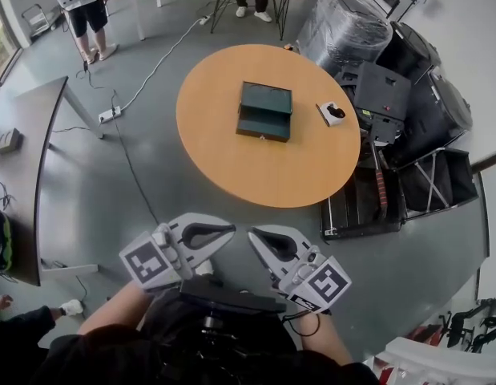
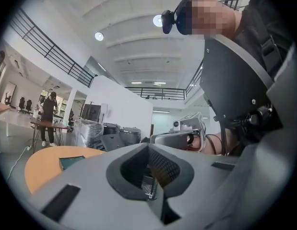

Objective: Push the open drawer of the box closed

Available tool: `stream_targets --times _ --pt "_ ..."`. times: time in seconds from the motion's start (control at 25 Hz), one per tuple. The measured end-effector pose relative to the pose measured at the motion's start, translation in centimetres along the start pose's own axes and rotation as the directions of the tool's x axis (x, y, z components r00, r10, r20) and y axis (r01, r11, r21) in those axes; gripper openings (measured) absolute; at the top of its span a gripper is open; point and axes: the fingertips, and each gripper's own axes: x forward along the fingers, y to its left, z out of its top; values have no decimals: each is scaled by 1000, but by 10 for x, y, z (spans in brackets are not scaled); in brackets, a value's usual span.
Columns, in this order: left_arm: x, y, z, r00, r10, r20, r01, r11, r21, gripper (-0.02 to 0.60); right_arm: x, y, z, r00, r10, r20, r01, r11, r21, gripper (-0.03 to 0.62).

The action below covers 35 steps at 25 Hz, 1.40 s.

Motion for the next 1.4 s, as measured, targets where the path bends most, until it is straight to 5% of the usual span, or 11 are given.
stream_targets --times 0.6,1.4 --pt "-29 60 -4 1000 18 21 -18 999 -34 14 61 -25 -5 1000 -17 -11 17 1000 16 3" --pt "103 114 6 994 108 11 -108 994 -36 15 21 -158 5 998 70 0 -70 998 8 3"
